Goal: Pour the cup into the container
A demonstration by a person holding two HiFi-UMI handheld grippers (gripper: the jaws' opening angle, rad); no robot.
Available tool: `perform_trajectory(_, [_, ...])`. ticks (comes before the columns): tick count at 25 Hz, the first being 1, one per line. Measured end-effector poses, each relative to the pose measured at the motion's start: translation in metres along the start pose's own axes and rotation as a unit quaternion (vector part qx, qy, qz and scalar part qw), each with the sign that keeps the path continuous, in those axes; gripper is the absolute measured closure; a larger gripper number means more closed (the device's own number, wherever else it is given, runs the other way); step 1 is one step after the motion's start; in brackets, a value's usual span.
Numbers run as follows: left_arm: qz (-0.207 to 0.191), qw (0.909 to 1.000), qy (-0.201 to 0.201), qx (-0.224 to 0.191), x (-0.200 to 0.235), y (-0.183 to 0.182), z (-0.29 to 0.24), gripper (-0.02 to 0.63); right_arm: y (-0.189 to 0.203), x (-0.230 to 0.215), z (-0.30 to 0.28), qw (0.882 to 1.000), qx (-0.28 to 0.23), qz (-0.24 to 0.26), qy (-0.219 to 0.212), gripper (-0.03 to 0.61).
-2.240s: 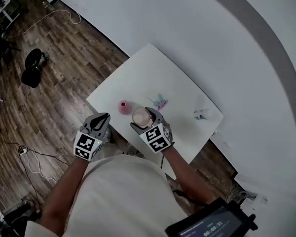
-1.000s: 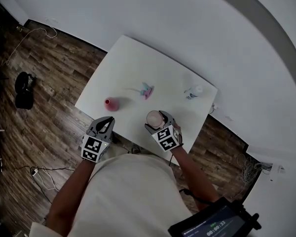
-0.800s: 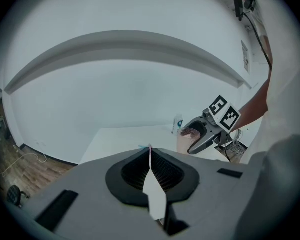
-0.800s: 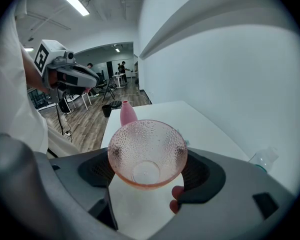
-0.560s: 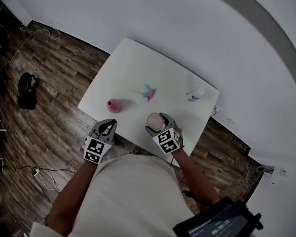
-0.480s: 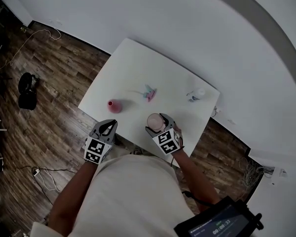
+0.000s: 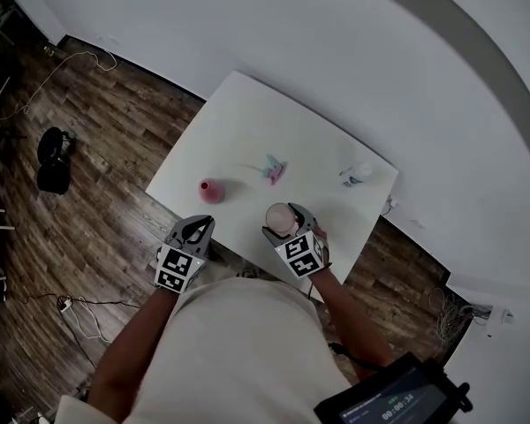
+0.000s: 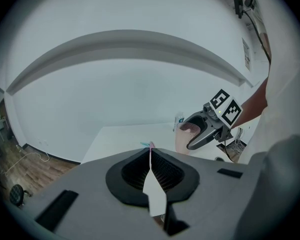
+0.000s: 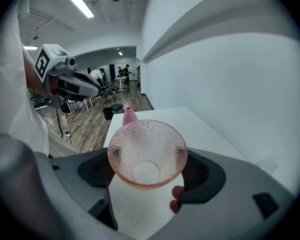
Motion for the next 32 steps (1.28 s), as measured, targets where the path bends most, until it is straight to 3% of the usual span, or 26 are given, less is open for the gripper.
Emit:
perform_trajectory(13, [0.003,0.9999,-0.008,0.014,0.004,0.008,-0.001,0.601,0.003,0.006,-0.013,1.000,0.000,0.005,-0.010,0.196])
perform_trajectory(32, [0.001,0.9991,-0.007,0.042,-0.003,0.021,0.002,0.601,0.039,0.010,-0.039,0.999,0.027,0.009,-0.026,0.196])
Point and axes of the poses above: the fingertips, and each gripper's own axes: z backward along the fingers, x to its left, y out of its underside, the point moved 9 cm from there along z, backward along the fingers, and after that the axes turned 6 degrees about -x, right-handed, at the moved point
